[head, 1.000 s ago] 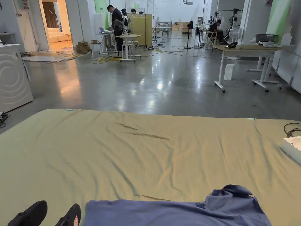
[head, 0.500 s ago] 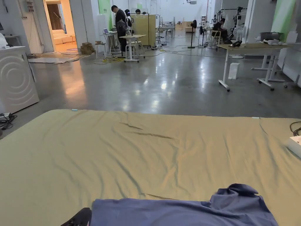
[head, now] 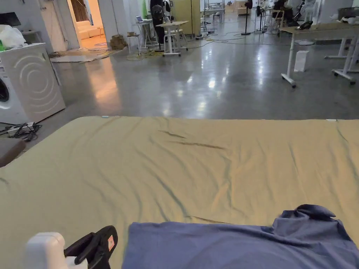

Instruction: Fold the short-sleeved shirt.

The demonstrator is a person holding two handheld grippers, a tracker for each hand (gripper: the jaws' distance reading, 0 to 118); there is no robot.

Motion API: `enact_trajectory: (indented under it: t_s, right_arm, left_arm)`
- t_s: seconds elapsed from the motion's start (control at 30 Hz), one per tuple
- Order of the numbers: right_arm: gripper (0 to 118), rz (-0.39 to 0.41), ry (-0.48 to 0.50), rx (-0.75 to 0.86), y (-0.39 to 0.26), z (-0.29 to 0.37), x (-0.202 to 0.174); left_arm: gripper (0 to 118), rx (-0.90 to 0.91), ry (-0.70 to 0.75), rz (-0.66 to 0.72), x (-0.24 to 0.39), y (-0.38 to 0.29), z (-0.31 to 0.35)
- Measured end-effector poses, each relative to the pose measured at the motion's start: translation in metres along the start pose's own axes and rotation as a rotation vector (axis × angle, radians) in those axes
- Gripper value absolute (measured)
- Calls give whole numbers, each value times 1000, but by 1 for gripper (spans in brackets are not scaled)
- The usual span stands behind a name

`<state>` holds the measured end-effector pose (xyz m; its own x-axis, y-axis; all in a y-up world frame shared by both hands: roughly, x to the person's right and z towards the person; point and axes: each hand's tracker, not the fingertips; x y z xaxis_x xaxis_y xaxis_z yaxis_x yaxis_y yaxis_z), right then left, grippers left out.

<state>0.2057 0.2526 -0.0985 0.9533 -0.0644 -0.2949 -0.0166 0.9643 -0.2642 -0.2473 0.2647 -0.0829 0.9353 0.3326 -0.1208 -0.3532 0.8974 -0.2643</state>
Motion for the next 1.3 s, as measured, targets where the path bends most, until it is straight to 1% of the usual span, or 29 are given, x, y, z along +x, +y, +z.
enact_trajectory:
  t_s: [0.1, 0.13, 0.2, 0.23, 0.27, 0.3, 0.4, 0.43, 0.5, 0.57, 0.67, 0.7, 0.73, 0.77, 0.83, 0.9, 0.93, 0.97, 1.03, 1.07, 1.1, 1.13, 1.17, 1.2, 1.23, 1.27, 1.3]
  right_arm:
    - [0, -26, -11, -43, -9, -9, 8]
    - [0, -35, -17, -63, -12, -12, 11]
    - [0, -50, -34, -103, -19, -19, 17]
    - [0, -57, -42, -124, -23, -22, 20]
    - [0, -63, -50, -142, -26, -26, 24]
    - [0, -66, -58, -158, -29, -29, 26]
    - [0, -83, -79, -208, -37, -39, 34]
    - [0, -96, -83, -228, -39, -42, 37]
    - [0, -106, -86, -272, -43, -48, 42]
    - [0, -92, -110, -293, -47, -51, 47]
    - [0, -95, -128, -315, -49, -55, 53]
    - [0, -99, -133, -322, -52, -54, 59]
    - [0, -102, -139, -327, -54, -54, 62]
    - [0, -104, -144, -328, -55, -55, 63]
    - [0, -115, -142, -334, -55, -59, 62]
    - [0, -121, -131, -335, -55, -66, 62]
    - [0, -116, -124, -336, -54, -70, 62]
    - [0, -102, -123, -335, -53, -74, 62]
    - [0, -73, -116, -324, -45, -88, 64]
    - [0, -61, -108, -314, -41, -99, 69]
    - [5, -60, -101, -313, -35, -112, 72]
    - [24, -67, -85, -324, -28, -131, 81]
    - [62, -90, -54, -371, -23, -155, 93]
    - [86, -130, -41, -454, -20, -181, 106]
    - [90, -177, -41, -533, -17, -210, 121]
    - [86, -208, -57, -544, -16, -234, 134]
    - [87, -223, -75, -552, -16, -255, 145]
  left_arm:
    - [4, -98, 55, -49, -23, 6, -56]
    - [8, -158, 64, -77, -27, 6, -79]
    - [43, -244, 49, -74, -43, 2, -123]
    - [65, -301, 61, -79, -52, 0, -148]
    - [80, -356, 76, -73, -59, -5, -174]
    - [81, -411, 87, -91, -65, -10, -196]
    - [81, -504, 167, -95, -84, -29, -255]
    - [81, -539, 174, -34, -93, -38, -276]
    - [81, -593, 214, 4, -107, -52, -309]
    - [81, -622, 258, 8, -118, -66, -331]
    - [81, -658, 257, -2, -123, -80, -348]
    - [78, -636, 259, -34, -116, -79, -346]
    - [69, -631, 271, -98, -109, -79, -344]
    - [66, -649, 287, -149, -101, -79, -343]
    - [59, -677, 293, -292, -84, -80, -341]
    - [24, -699, 285, -399, -66, -86, -346]
    - [16, -725, 276, -441, -59, -91, -348]
    - [16, -735, 317, -489, -57, -96, -353]
    - [16, -791, 313, -432, -64, -95, -363]
    - [16, -803, 309, -372, -69, -88, -368]
    - [16, -830, 299, -329, -73, -83, -370]
    - [16, -862, 282, -320, -76, -78, -372]
    - [16, -883, 266, -316, -80, -76, -374]
    - [16, -896, 263, -305, -81, -73, -379]
    - [16, -907, 265, -287, -83, -70, -381]
    - [15, -903, 282, -287, -84, -70, -383]
    - [15, -906, 283, -285, -84, -70, -384]
